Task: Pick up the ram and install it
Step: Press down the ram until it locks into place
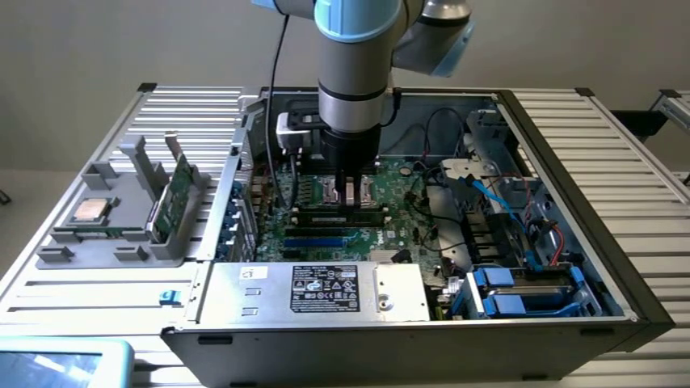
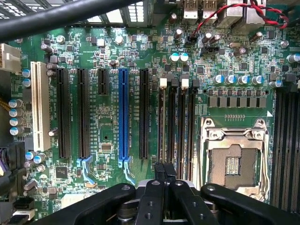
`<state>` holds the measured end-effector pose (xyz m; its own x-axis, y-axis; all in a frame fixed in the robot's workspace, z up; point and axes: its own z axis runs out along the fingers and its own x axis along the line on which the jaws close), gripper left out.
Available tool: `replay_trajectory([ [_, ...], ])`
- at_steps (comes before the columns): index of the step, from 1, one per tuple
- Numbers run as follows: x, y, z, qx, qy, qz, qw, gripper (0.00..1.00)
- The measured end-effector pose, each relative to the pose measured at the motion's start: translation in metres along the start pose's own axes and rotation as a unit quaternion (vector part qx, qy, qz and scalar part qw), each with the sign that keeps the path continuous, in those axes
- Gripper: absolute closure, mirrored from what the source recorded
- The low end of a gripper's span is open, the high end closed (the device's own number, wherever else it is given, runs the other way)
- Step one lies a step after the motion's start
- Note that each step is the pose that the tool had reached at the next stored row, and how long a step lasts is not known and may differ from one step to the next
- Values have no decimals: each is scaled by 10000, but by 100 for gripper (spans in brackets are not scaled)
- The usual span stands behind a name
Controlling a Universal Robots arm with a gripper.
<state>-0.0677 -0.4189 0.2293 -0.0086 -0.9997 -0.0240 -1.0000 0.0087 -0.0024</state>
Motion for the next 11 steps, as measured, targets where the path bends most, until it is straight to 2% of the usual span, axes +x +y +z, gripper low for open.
replay_trajectory([
  [11,-9,-3,1,5,-5,0,10000,91],
])
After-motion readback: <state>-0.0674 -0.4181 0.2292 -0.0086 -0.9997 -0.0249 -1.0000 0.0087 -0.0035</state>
